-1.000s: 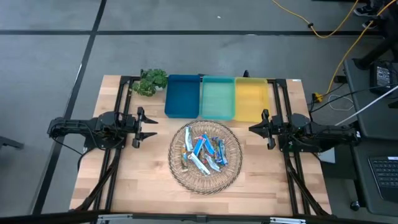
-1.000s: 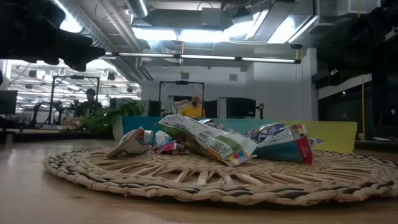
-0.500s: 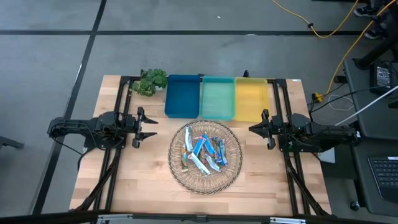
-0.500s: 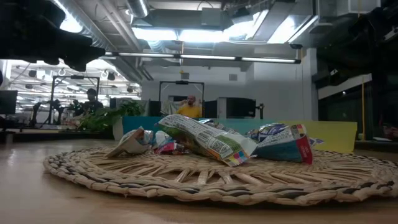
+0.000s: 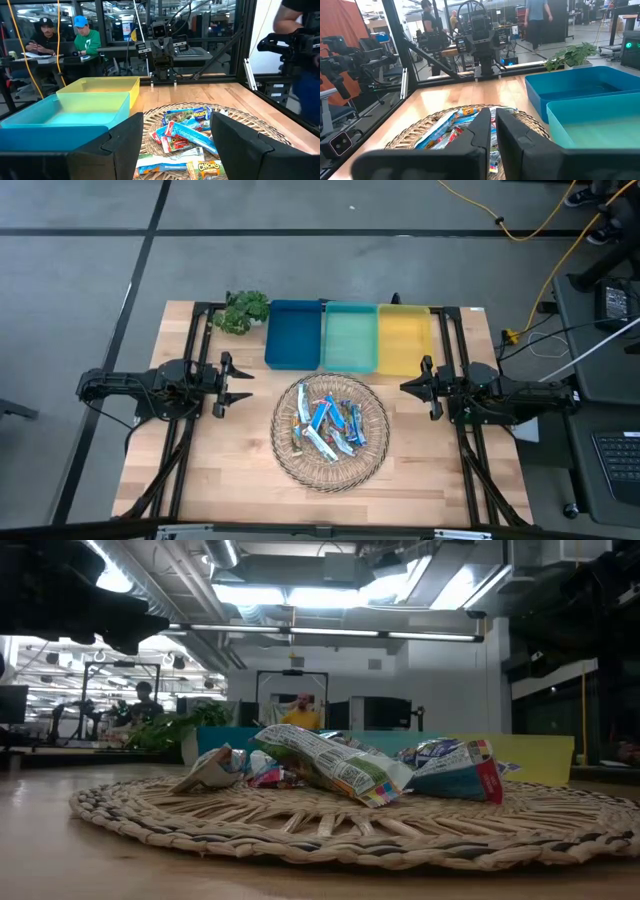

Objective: Pick and place Granola Bars by type

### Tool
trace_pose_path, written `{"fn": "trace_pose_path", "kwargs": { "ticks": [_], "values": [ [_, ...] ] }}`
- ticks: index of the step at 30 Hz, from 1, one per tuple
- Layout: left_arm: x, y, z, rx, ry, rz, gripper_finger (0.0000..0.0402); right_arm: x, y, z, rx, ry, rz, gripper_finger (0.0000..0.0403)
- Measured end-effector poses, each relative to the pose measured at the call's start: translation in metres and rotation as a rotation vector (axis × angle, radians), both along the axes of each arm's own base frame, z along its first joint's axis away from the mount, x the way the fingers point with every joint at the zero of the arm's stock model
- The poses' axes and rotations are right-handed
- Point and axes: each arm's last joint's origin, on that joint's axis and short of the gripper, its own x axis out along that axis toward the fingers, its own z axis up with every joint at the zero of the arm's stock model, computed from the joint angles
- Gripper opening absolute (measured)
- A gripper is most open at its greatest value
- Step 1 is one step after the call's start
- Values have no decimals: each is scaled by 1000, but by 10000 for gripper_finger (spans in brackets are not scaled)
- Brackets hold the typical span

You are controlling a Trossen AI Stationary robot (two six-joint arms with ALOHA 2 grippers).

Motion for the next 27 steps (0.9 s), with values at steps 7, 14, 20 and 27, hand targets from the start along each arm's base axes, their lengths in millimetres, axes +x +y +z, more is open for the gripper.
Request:
{"fn": "trace_pose_path", "kwargs": {
  "ticks": [7,14,20,27],
  "values": [
    [0,0,0,0,0,0,224,0,0,0,0,0,0,32],
    [0,0,0,0,0,0,224,0,0,0,1,0,0,32],
    [0,0,0,0,0,0,224,0,0,0,-27,-2,0,32],
    [0,0,0,0,0,0,224,0,0,0,-23,-1,0,32]
  ]
}}
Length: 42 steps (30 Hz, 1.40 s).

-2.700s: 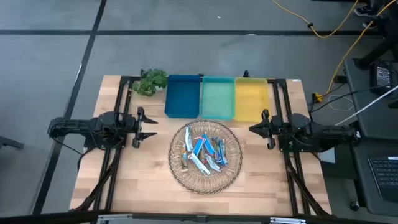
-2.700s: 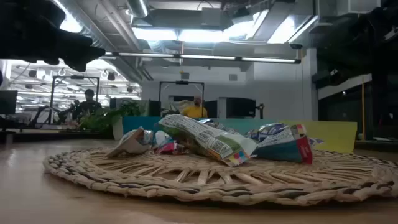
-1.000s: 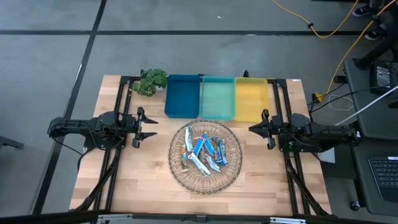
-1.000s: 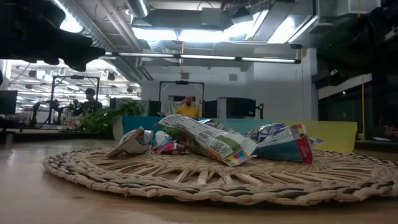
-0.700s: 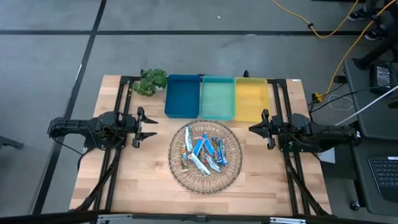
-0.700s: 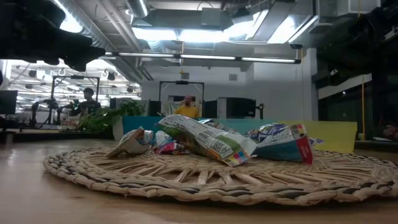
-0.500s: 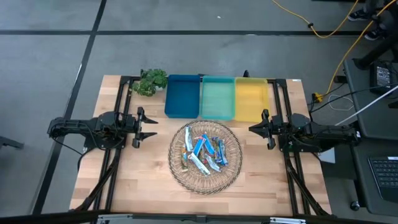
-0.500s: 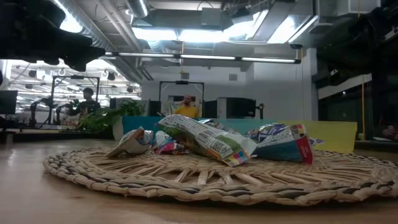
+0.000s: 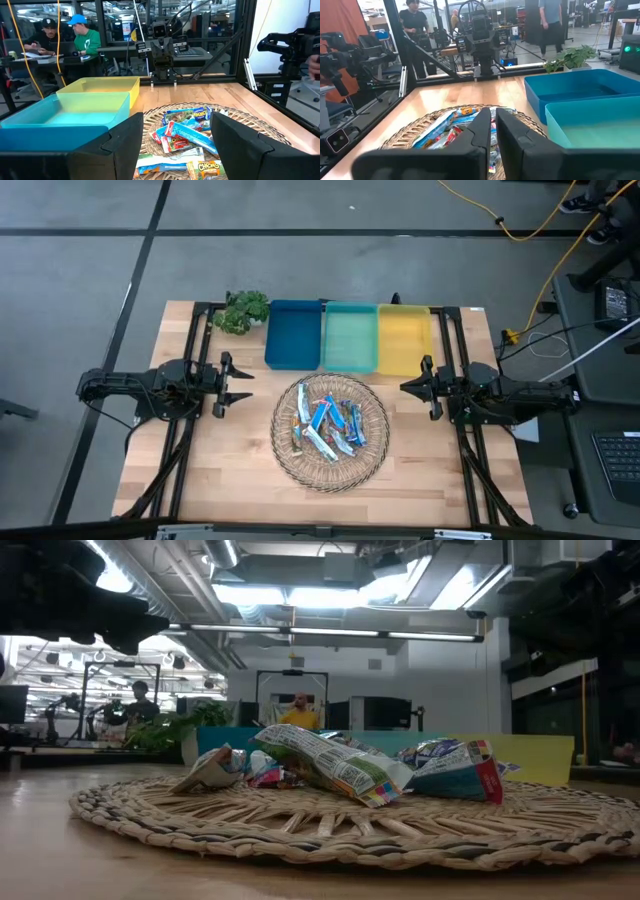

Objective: Pick and place Granola Bars by type
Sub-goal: Put the yellow granola bar into the blue bin

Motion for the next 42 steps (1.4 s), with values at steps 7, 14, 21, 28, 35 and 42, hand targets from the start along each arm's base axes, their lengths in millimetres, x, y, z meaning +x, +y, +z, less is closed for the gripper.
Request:
{"fn": "trace_pose_path", "kwargs": {
  "ticks": [7,14,21,28,35,42],
  "values": [
    [0,0,0,0,0,0,224,0,0,0,86,3,1,32],
    [0,0,0,0,0,0,224,0,0,1,103,-6,2,32],
    [0,0,3,-84,-36,-4,224,0,0,4,102,-39,3,32],
    [0,0,4,-219,-39,-5,224,-1,0,13,97,-137,9,32],
    [-2,6,13,-401,-184,183,224,-6,0,33,88,-203,12,32],
    [-5,8,25,-432,-284,208,224,-20,1,71,23,-197,4,32]
  ]
}}
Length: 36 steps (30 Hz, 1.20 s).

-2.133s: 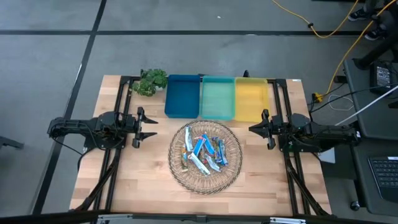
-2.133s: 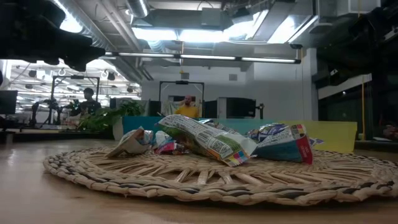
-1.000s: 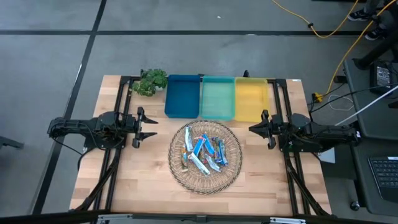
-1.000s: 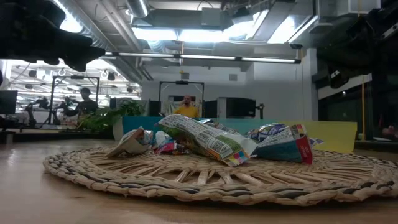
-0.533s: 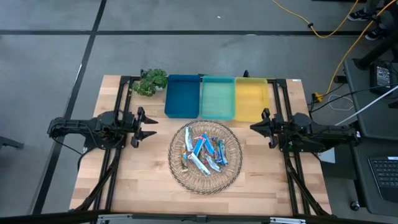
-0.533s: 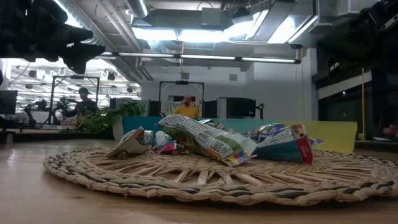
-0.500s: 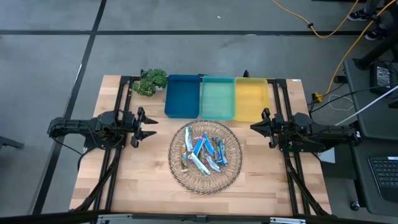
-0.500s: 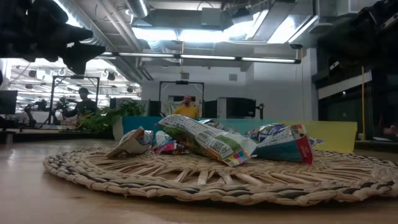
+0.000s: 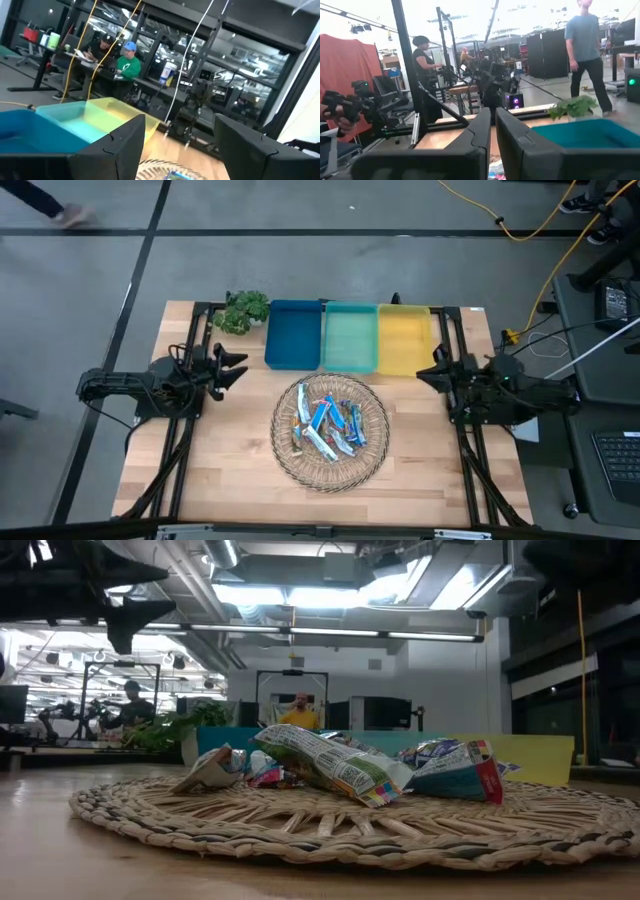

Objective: Pick and place Granola Bars by type
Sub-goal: Put the yellow granola bar into the blue bin

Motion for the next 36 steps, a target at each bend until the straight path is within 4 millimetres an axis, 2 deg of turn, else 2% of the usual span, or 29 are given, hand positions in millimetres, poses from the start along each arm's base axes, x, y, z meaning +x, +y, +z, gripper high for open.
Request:
{"fn": "trace_pose_path", "kwargs": {
  "ticks": [7,15,19,29,33,36],
  "values": [
    [-1,0,19,-64,-37,-27,224,-10,0,37,-12,92,-3,32],
    [14,-2,52,-73,21,-88,224,10,1,60,-88,200,26,32],
    [31,-3,67,-143,62,-127,224,23,1,70,-111,238,46,32],
    [90,-15,102,-202,216,-377,224,43,1,88,-208,272,66,32],
    [114,-24,99,-277,341,-396,223,46,1,89,-235,274,70,32],
    [129,-35,88,-356,454,-428,223,46,1,89,-236,276,72,32]
  ]
}}
